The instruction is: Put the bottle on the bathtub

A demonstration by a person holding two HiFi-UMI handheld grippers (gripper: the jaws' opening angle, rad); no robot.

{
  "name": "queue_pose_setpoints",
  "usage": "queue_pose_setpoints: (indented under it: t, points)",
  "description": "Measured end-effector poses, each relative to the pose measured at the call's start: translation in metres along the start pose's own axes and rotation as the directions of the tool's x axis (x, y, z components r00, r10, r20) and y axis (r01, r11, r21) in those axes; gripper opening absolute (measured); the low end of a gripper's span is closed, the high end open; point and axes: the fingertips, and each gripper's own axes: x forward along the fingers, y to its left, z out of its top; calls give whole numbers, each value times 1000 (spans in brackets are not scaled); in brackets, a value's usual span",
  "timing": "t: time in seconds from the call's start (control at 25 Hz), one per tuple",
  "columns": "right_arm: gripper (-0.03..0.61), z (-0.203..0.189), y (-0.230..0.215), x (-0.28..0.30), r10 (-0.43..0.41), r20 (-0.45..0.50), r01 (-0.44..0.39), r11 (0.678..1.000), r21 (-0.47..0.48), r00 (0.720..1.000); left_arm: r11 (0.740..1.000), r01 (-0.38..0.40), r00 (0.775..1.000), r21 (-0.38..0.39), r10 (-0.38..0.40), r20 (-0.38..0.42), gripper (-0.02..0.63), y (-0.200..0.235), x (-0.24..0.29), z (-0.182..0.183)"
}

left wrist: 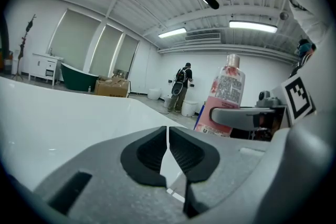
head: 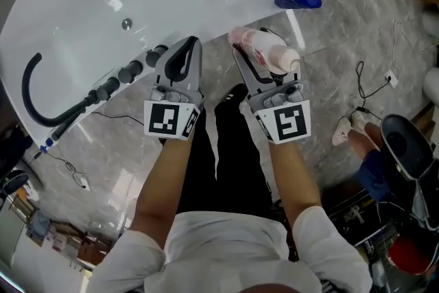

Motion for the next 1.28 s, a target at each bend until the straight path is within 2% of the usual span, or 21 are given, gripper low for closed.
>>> queue_pose_setpoints:
  t: [0.28, 0.6, 1.28]
  points:
    - [222, -43, -11, 26, -28, -7, 28, 1000, 2, 1000, 1000, -16, 1000, -11, 16, 14, 18, 11, 21, -26]
    - [222, -65, -26, 47, -48, -3, 48, 999, -8, 999, 998, -49, 999, -37, 50, 19, 18, 17, 44, -41]
    - [222, -69, -36, 70, -28, 21, 30, 996, -90, 999, 996, -71, 997, -53, 73, 19, 18, 25, 64, -50]
